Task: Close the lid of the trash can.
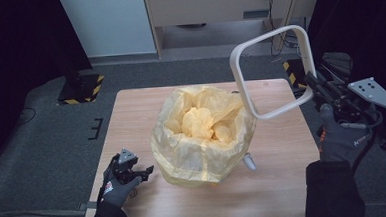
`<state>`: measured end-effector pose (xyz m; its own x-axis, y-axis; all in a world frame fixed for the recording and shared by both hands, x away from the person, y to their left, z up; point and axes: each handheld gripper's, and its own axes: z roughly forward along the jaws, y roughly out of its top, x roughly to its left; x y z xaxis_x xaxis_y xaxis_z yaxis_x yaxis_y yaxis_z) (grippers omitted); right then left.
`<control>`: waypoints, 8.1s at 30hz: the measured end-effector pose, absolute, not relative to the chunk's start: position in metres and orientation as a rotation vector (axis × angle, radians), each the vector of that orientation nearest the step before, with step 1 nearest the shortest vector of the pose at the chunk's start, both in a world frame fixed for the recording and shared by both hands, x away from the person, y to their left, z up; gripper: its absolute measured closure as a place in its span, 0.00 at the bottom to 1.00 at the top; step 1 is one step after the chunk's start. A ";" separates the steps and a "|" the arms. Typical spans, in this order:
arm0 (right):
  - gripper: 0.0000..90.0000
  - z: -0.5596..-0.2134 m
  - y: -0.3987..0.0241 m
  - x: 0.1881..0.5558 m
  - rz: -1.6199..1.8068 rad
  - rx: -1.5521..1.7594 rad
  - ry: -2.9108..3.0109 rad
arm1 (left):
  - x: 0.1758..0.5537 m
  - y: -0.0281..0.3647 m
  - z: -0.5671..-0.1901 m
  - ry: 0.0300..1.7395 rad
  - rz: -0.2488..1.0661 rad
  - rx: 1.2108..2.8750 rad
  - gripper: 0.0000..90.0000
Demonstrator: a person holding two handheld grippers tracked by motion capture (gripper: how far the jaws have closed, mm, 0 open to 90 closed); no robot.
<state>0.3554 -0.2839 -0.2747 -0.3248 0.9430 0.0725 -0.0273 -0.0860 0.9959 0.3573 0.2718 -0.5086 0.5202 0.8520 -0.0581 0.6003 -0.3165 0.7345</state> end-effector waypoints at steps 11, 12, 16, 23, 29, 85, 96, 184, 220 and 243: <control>0.90 -0.263 -0.268 0.370 1.710 0.950 1.563 | 0.356 0.274 -0.503 1.185 0.474 1.981 0.26; 0.90 -0.263 -0.265 0.371 1.731 0.932 1.594 | 0.356 0.275 -0.503 1.186 0.477 1.975 0.26; 0.90 -0.261 -0.255 0.375 1.757 0.858 1.671 | 0.356 0.277 -0.501 1.191 0.485 1.950 0.26; 0.90 -0.262 -0.236 0.382 1.794 0.776 1.809 | 0.355 0.278 -0.499 1.186 0.493 1.932 0.27; 0.91 -0.264 -0.219 0.390 1.823 0.709 1.938 | 0.354 0.280 -0.495 1.193 0.508 1.882 0.27; 0.85 -0.290 -0.168 0.417 1.710 0.705 1.992 | 0.319 0.273 -0.365 0.939 0.724 1.385 0.27; 0.85 -0.287 -0.163 0.410 1.610 0.695 1.986 | 0.318 0.262 -0.345 0.882 0.728 1.349 0.26; 0.66 -0.297 -0.159 0.398 1.533 0.758 1.695 | 0.338 0.176 -0.314 0.763 0.698 1.459 0.27; 0.39 -0.366 -0.244 0.371 1.647 1.122 1.613 | 0.328 0.239 -0.373 0.915 0.705 1.505 0.23; 0.41 -0.468 -0.240 0.359 1.377 1.316 1.997 | 0.344 0.244 -0.493 1.097 0.505 1.927 0.23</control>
